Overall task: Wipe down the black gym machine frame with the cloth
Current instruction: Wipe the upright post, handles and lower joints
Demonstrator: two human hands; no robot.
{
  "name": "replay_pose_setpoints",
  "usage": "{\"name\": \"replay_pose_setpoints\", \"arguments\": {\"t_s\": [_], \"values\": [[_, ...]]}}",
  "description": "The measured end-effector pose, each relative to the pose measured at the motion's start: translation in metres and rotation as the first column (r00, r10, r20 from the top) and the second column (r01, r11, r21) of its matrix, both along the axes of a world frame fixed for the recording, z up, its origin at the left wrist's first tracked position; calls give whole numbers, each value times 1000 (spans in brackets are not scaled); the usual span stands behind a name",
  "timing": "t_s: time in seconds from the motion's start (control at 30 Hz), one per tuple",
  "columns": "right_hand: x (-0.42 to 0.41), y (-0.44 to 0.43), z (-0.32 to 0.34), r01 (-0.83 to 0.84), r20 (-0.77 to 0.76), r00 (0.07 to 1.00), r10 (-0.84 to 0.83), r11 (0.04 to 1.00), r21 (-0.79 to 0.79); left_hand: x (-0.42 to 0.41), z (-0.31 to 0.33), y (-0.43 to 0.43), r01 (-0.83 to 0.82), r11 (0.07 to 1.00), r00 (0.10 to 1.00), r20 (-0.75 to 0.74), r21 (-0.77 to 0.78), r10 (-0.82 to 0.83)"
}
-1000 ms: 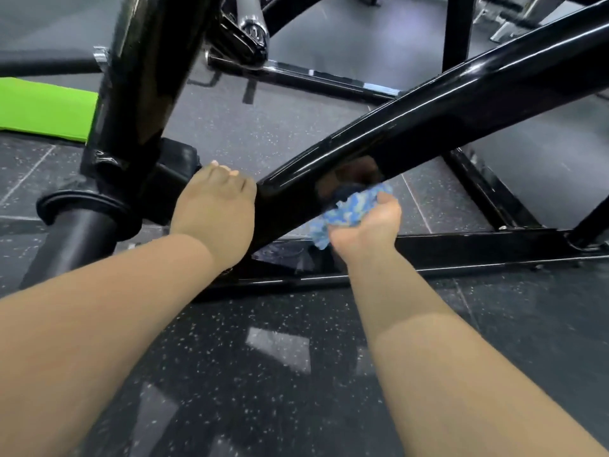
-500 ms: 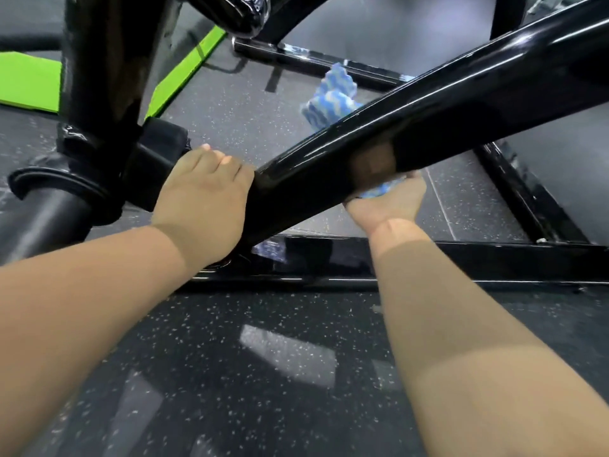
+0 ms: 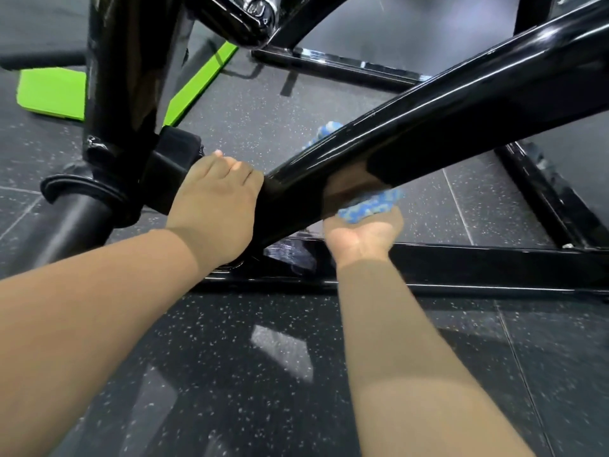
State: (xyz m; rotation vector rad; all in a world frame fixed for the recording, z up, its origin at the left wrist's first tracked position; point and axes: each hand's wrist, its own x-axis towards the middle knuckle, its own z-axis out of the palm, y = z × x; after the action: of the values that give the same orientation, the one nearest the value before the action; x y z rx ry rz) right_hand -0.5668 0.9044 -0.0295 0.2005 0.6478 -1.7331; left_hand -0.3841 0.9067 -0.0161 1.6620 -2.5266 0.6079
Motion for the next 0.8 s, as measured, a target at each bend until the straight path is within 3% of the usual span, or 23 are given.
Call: {"name": "replay_pose_setpoints", "arguments": {"t_s": [0.1,0.2,0.3,0.4,0.47,0.53,0.63,0.7,0.8], "values": [[45,20,-28,-224,-42,971,235,958,177,-1,0,1,15,1000,1000,-11,-24,-16],[70,31,-40,-357,-216,870,444,868,344,4,-1,7,50,999,999,-5,3,-50],[50,25,-22,-174,-306,908,286,922,347,14,-9,21,138,990,978,-158,3,-136],[31,31,0,40,-468,875,124,945,323,15,-23,35,153,988,897,-422,11,-134],[44,37,-7,16,-549,817,176,945,326,11,-20,35,84,996,847,-526,-6,-75],[63,38,-18,-41,-585,740,331,891,452,10,-10,30,77,996,841,-535,-34,-84],[73,33,-31,-39,-586,686,432,826,563,21,-6,22,137,990,911,-396,26,-116],[69,41,-26,-4,-768,530,360,906,423,27,-6,24,200,980,887,-428,14,-174],[65,57,-14,153,-854,507,115,963,220,20,-8,41,103,994,662,-744,-27,-88]]}}
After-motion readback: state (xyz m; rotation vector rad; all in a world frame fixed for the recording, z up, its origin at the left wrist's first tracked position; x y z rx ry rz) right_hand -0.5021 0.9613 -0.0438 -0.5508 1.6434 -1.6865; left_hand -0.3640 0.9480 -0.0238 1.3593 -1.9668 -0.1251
